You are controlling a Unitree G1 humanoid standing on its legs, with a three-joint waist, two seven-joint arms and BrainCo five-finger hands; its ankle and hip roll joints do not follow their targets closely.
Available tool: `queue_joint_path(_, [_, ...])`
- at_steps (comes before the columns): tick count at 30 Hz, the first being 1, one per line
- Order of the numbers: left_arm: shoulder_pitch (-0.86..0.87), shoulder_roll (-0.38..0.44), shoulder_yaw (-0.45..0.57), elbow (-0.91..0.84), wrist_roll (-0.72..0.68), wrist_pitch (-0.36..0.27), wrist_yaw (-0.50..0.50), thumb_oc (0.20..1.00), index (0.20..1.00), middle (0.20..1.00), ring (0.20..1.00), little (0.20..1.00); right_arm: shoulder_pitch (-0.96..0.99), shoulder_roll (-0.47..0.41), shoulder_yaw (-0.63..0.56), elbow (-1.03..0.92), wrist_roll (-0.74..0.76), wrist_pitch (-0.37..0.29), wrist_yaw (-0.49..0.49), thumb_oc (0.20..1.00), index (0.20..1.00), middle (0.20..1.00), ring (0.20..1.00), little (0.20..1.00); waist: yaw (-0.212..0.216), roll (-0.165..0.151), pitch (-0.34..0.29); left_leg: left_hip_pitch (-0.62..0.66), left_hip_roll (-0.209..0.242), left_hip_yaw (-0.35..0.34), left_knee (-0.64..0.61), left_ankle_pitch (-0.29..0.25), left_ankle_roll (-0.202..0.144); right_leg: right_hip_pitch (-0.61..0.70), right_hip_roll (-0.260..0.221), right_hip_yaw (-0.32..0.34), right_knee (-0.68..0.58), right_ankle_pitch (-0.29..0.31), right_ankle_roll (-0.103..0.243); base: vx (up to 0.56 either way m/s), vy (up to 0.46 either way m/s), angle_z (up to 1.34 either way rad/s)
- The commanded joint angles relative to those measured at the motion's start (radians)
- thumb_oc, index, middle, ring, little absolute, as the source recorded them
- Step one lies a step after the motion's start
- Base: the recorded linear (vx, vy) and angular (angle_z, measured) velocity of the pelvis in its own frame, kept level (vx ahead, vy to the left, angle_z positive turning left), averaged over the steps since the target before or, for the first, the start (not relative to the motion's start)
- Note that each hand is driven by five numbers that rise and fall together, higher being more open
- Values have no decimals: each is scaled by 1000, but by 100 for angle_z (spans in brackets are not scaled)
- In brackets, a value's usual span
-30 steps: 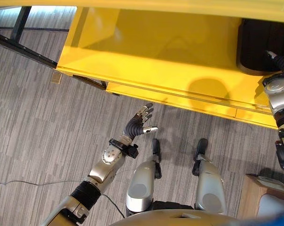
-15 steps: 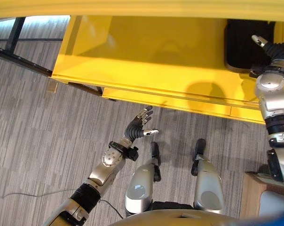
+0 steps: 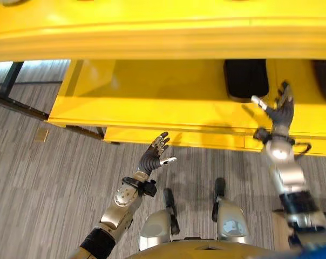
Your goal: Move parts from the plastic box to the shelf.
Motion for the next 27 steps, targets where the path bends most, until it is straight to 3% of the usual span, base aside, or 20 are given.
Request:
queue_joint_path(1, [28,-4,16,-56,44,-67,-5,1000,1000,1000,1000,1000,-25,-31,-27,-77,-38,-122,13,1000,1000,1000,1000,1000,-13,-16,-66,-42,1,-33,13,64,20,35,29,102,53,-52,7,9,90,-17])
queue_joint_path(8, [48,-15,33,-28,85,-56,-4,1000,1000,1000,1000,1000,134,-7,-21,-136,-3,-103,74,1000,1000,1000,1000,1000,-51,-52,-121,2,-28,-2,7,23,49,74,18,129,0,-15,37,-1,157,-16])
queue_joint_path(12, [64,1,40,-11,95,-50,-67,1000,1000,1000,1000,1000,190,-1,-13,-102,26,-43,124,1000,1000,1000,1000,1000,-63,-67,-132,25,-55,16,-12,10,70,77,4,144,-31,25,67,-14,172,-10])
queue_joint_path(15, [76,25,41,-2,104,-48,-126,1000,1000,1000,1000,1000,241,-2,-8,-64,33,-53,148,1000,1000,1000,1000,1000,-75,-80,-134,24,-69,39,-18,2,79,55,-18,153,-56,76,104,-55,199,-8])
queue_joint_path(17, [81,36,45,3,109,-47,-144,1000,1000,1000,1000,1000,256,-3,-7,-48,42,-52,162,1000,1000,1000,1000,1000,-79,-87,-131,28,-74,63,-18,-6,83,35,-26,136,-59,96,119,-73,126,-13])
queue_joint_path(19, [93,52,49,6,129,-70,-179,1000,1000,1000,1000,1000,251,6,14,-19,29,-60,184,1000,1000,1000,1000,1000,-67,-95,-117,43,-66,141,-18,-12,88,-3,-51,37,11,100,140,-160,105,-56])
queue_joint_path(22, [69,76,24,9,141,-65,-250,1000,1000,1000,1000,1000,240,1,14,8,36,-77,149,1000,1000,1000,1000,1000,-72,-91,-115,28,-68,171,-9,-5,114,-13,-54,44,130,68,123,-107,37,-76])
queue_joint_path(26, [66,79,21,7,143,-62,-262,1000,1000,1000,1000,1000,239,-1,12,11,37,-79,142,1000,1000,1000,1000,1000,-72,-90,-116,24,-67,175,-5,-5,118,-10,-53,44,145,61,118,-36,24,-3])
queue_joint_path(27, [44,108,-14,18,122,-68,-264,1000,1000,1000,1000,1000,214,-22,12,36,50,-56,112,1000,1000,1000,1000,1000,-69,-73,-126,-6,-57,204,34,-26,142,47,-96,15,312,38,88,-159,44,-7])
